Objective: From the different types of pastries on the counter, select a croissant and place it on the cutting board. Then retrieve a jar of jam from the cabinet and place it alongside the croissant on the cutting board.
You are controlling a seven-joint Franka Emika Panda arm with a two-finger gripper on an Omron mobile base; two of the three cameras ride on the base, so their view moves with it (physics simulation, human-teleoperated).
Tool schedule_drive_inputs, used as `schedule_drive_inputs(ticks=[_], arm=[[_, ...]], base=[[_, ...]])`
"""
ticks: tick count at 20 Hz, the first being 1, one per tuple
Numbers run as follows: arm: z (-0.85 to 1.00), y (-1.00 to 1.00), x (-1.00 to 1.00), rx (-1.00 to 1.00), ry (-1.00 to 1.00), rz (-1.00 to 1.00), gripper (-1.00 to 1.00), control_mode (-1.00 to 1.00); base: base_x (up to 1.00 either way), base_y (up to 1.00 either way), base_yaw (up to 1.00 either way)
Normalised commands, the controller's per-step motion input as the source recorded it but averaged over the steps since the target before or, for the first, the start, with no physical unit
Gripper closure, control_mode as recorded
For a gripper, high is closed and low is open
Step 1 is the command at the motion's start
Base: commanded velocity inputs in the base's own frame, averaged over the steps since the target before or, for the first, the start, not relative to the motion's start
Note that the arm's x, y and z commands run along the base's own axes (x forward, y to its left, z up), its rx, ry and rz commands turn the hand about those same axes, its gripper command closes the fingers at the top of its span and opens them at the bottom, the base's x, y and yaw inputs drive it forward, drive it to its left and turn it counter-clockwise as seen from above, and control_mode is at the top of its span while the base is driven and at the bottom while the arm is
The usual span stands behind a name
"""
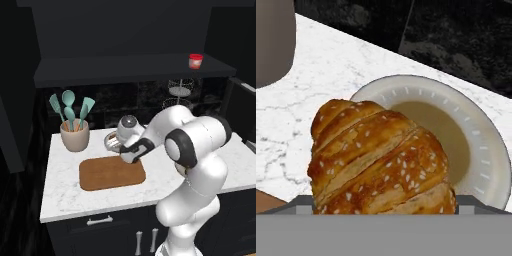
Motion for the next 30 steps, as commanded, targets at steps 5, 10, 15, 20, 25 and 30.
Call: schedule_drive_inputs(ticks=[5, 10, 15, 20, 25, 30], arm=[[0.19, 0.38, -0.35, 0.00, -0.01, 0.00, 1.00, -1.00], [0.15, 0.34, -0.01, 0.00, 0.06, 0.02, 1.00, -1.00], [0.11, 0.30, -0.02, 0.00, 0.11, 0.05, 1.00, -1.00], [0.11, 0.41, -0.06, 0.00, 0.06, 0.06, 1.00, -1.00], [0.03, 0.38, -0.27, 0.00, 0.01, 0.04, 1.00, -1.00], [-0.01, 0.21, -0.63, 0.00, 0.01, 0.04, 1.00, -1.00]], base=[[0.00, 0.00, 0.00], [0.00, 0.00, 0.00], [0.00, 0.00, 0.00], [0.00, 0.00, 0.00], [0.00, 0.00, 0.00], [0.00, 0.00, 0.00]])
